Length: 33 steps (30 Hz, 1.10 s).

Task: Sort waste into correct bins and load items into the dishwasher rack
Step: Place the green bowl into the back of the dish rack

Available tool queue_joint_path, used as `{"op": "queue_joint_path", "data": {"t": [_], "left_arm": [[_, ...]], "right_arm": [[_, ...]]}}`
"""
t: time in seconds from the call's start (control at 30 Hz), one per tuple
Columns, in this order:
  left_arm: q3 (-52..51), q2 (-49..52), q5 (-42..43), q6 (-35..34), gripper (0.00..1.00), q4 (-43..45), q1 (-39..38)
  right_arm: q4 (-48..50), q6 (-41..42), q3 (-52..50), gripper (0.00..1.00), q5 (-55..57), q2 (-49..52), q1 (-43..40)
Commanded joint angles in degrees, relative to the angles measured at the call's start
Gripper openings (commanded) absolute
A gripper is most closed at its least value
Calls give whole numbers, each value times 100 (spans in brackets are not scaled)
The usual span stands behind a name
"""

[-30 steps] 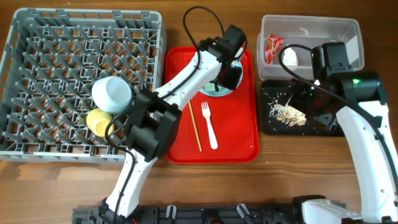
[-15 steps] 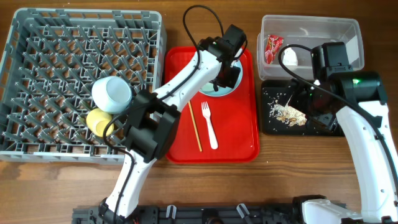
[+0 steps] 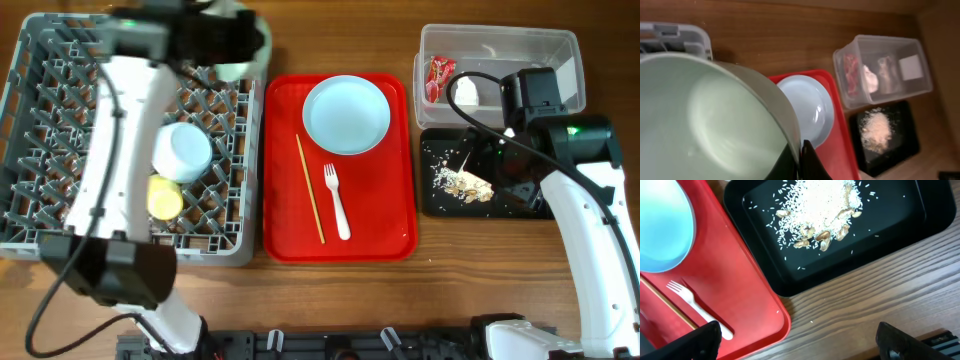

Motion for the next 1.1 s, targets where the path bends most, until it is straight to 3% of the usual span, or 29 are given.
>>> {"op": "queue_joint_path", "data": {"t": [0.0,0.2,0.4,0.57,0.8,0.87,0.9,0.97,1.07], "left_arm": [[-20,415,2308,675,4,-306,903],[-20,1141,4000,1119,4,-625,1711],[-20,1939,4621,1113,4,-645,2070],[-20,2343,4579,1117,4,-713,2288],[-31,2500,3543,1115,4,-981,2754],[-31,2500,2964,1115,12,-1167,2935],[-31,2500,2599,1115,22,-1263,3029],[-31,2500,2203,1115,61,-1405,3176],[-31,2498,2107,1043,92,-1593,3613]], "right_arm": [[11,-33,85,100,116,-26,-20],[11,-31,85,100,116,-26,-20],[2,-37,85,100,116,-26,-20],[0,-33,85,100,118,-26,-20],[-4,-33,85,100,118,-26,-20],[-4,-31,85,100,116,-26,-20],[-4,-33,85,100,116,-26,-20],[-4,-35,85,100,116,-26,-20],[0,-33,85,100,116,-26,-20]]}}
